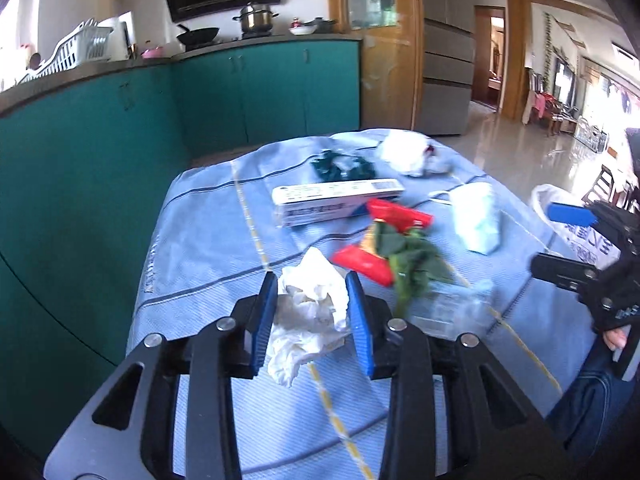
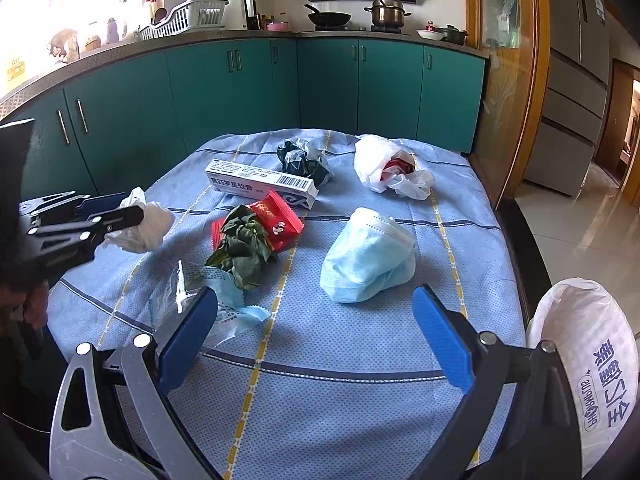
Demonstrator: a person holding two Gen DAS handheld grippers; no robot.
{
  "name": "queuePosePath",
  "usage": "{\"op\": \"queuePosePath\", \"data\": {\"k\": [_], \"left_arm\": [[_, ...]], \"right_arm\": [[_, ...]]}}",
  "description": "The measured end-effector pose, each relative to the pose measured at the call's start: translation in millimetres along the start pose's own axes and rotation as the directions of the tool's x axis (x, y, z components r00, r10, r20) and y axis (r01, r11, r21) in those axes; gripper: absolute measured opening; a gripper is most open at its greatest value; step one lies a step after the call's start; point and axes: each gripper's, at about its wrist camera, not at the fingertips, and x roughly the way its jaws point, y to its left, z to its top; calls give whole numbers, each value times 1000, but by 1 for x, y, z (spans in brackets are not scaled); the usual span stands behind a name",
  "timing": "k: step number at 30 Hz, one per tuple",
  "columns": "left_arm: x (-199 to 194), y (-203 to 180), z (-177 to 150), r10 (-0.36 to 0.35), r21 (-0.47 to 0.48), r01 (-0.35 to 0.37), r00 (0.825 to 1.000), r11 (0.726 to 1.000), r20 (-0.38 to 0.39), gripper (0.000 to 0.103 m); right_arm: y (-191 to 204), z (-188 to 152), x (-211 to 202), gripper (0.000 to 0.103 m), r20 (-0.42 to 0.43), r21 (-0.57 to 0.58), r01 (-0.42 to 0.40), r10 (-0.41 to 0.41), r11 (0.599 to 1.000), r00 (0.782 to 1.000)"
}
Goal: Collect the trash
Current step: 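Grasp the white tissue with the left tool while the right tool grasps another tissue, then grasp the clear snack wrapper with the right tool while the left tool holds the tissue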
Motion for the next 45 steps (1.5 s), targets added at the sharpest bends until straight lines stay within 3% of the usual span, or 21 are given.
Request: {"op": "queuePosePath", "data": {"k": [4, 9, 16, 19, 22, 29, 31, 33, 34, 45], "left_arm": [[-7, -5, -5, 9, 11, -9, 1000, 1000, 3, 36], [-22, 10, -5, 57, -63, -54, 997, 997, 52, 36], [-29, 38, -2, 152, -172, -139, 986, 975, 69, 36], [-29, 43, -4, 152, -184, -137, 986, 973, 67, 37], [-31, 44, -5, 150, -178, -136, 986, 975, 68, 38], [-33, 40, -4, 140, -171, -124, 987, 977, 80, 39], [-34, 38, -3, 138, -166, -123, 987, 979, 83, 39], [-35, 36, -4, 135, -160, -120, 987, 980, 86, 39], [-35, 36, -4, 134, -158, -119, 987, 980, 87, 39], [-38, 33, -4, 132, -152, -116, 987, 982, 97, 40]], "right_arm": [[0, 0, 1, 96, -2, 4, -1, 1, 1000, 1000], [5, -1, -1, 96, 9, -3, -47, 47, 999, 999], [58, 3, 7, 96, -36, -94, -159, 156, 983, 987], [85, 4, 20, 96, -65, -192, -143, 133, 971, 989], [99, -2, 38, 96, -97, -263, -77, 53, 962, 994], [100, -18, 57, 96, -175, -271, -98, 51, 958, 983], [100, -19, 56, 93, -186, -252, -128, 82, 959, 979], [101, -20, 56, 77, -195, -249, -146, 98, 957, 976], [101, -22, 56, 75, -199, -253, -148, 98, 956, 975], [84, -29, 29, 71, -136, -212, -134, 106, 968, 985]]}}
